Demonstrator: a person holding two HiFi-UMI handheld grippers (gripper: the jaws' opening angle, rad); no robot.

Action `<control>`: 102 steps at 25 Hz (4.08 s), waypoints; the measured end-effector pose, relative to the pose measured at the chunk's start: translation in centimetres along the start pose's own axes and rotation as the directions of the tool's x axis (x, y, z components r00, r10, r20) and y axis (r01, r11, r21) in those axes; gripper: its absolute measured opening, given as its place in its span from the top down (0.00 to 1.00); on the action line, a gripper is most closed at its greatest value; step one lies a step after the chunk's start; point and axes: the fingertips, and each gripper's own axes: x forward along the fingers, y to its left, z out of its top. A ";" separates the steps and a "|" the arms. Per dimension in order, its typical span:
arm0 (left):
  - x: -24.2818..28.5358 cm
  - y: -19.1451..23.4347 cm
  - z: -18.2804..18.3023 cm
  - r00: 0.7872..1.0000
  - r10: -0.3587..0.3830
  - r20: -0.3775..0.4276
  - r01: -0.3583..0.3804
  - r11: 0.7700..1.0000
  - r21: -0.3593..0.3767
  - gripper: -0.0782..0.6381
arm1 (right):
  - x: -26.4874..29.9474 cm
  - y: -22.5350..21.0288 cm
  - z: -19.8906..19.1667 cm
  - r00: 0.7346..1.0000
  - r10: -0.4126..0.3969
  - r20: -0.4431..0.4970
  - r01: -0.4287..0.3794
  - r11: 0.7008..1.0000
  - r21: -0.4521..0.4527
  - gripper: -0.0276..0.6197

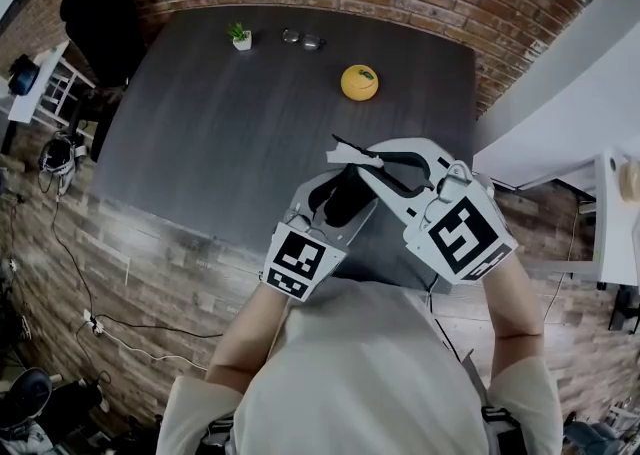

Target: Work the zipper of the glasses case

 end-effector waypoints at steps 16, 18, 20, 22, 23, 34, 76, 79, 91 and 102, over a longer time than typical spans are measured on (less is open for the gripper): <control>-2.0 0.4 3.6 0.979 0.002 0.204 0.012 0.998 -0.069 0.59 | -1.5 -3.1 0.5 0.997 -0.063 0.051 0.056 0.991 0.125 0.89; -2.3 0.4 3.8 0.977 -0.006 0.214 0.022 0.997 -0.072 0.59 | -1.4 -3.3 0.4 0.997 -0.061 0.052 0.053 0.989 0.141 0.89; -2.5 0.4 4.0 0.975 -0.011 0.223 0.029 0.997 -0.078 0.59 | -1.4 -3.5 0.1 0.997 -0.058 0.053 0.049 0.985 0.167 0.89; -2.8 0.3 4.2 0.973 -0.012 0.232 0.033 0.996 -0.087 0.59 | -1.5 -3.6 -0.2 0.997 -0.050 0.063 0.036 0.978 0.207 0.89; -2.9 0.3 4.3 0.972 -0.012 0.237 0.035 0.995 -0.092 0.59 | -1.5 -3.7 -0.4 0.997 -0.046 0.069 0.029 0.973 0.229 0.89; -4.4 1.0 6.0 0.948 -0.006 0.320 0.060 0.986 -0.158 0.59 | -1.3 -4.0 -1.6 0.989 -0.074 0.131 0.015 0.914 0.405 0.89; -9.9 8.6 10.6 0.735 0.130 0.666 0.364 0.753 -0.549 0.59 | 0.6 2.1 -0.1 0.921 -0.142 0.362 -0.168 0.694 0.700 0.90; -10.3 9.7 10.9 0.712 0.163 0.683 0.377 0.732 -0.567 0.59 | 1.3 3.7 -0.4 0.932 -0.114 0.344 -0.169 0.703 0.690 0.90; -9.3 9.7 11.8 0.708 0.153 0.690 0.390 0.730 -0.562 0.59 | 3.5 8.7 -0.5 0.948 0.040 0.317 -0.243 0.734 0.634 0.91; -8.1 9.2 10.8 0.740 0.127 0.661 0.382 0.729 -0.568 0.59 | 4.3 9.3 -1.7 0.956 0.093 0.277 -0.246 0.767 0.593 0.91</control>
